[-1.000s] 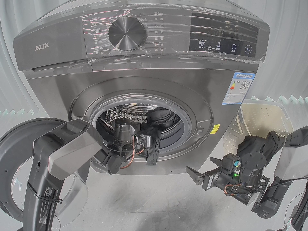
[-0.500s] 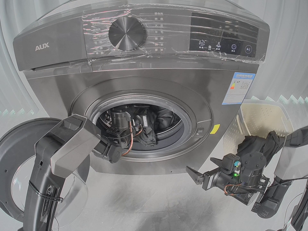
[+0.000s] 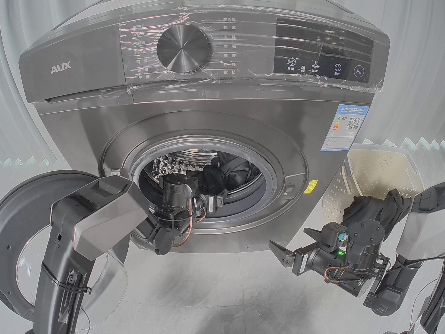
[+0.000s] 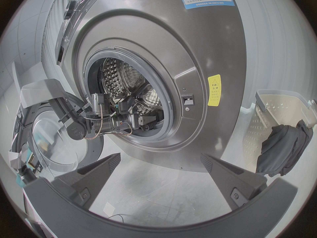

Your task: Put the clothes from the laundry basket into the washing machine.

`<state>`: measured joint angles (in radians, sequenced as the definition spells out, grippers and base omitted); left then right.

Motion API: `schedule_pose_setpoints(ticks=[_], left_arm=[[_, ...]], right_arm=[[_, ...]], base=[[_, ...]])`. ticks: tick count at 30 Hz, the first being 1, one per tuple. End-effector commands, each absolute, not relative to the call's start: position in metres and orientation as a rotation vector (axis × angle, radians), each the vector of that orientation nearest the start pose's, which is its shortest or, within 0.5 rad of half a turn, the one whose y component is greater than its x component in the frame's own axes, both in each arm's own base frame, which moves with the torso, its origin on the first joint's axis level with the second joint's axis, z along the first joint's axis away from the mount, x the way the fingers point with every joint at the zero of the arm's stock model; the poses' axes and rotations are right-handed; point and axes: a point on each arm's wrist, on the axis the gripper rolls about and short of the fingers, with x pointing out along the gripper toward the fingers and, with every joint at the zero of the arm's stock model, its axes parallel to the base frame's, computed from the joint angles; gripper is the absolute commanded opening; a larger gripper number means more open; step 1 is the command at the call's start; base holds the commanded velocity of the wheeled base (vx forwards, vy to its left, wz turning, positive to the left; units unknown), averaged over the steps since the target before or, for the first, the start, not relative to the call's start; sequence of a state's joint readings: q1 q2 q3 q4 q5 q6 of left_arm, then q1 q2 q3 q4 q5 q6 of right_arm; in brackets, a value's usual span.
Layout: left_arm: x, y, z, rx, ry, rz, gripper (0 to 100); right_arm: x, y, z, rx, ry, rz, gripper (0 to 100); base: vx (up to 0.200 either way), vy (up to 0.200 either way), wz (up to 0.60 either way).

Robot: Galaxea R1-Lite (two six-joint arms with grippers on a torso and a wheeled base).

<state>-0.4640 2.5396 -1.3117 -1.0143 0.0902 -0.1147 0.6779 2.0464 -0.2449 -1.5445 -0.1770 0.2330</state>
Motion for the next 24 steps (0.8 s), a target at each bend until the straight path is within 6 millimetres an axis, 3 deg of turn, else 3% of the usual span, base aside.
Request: schedule_pose_setpoints(ticks=[1, 5, 6, 11, 15, 19, 24], left_arm=[[0.422, -0.212, 0.003, -0.044, 0.252, -0.365, 100], [0.421, -0.210, -0.001, -0.005, 0.262, -0.364, 100], [0.421, -0.210, -0.002, -0.003, 0.263, -0.364, 0], [0.425, -0.208, -0.005, 0.001, 0.260, -0.354, 0], [0.432, -0.211, 0.006, -0.021, 0.214, -0.346, 0], [0.458, -0.206, 0.022, -0.054, 0.108, -0.287, 0], [0.477, -0.202, 0.028, -0.083, 0.013, -0.247, 0]], right_arm=[[0.213, 0.166, 0.053, 0.119, 0.293, 0.466, 100], [0.213, 0.166, 0.053, 0.119, 0.293, 0.468, 100], [0.213, 0.166, 0.053, 0.119, 0.293, 0.468, 100], [0.213, 0.167, 0.052, 0.117, 0.298, 0.469, 100], [0.213, 0.167, 0.051, 0.116, 0.299, 0.469, 100], [0.213, 0.167, 0.051, 0.116, 0.299, 0.467, 100], [0.213, 0.167, 0.051, 0.117, 0.298, 0.467, 100]], base=[[0.000, 0.000, 0.00], [0.000, 0.000, 0.00], [0.000, 0.000, 0.00], [0.000, 0.000, 0.00], [0.000, 0.000, 0.00], [0.000, 0.000, 0.00], [0.000, 0.000, 0.00]])
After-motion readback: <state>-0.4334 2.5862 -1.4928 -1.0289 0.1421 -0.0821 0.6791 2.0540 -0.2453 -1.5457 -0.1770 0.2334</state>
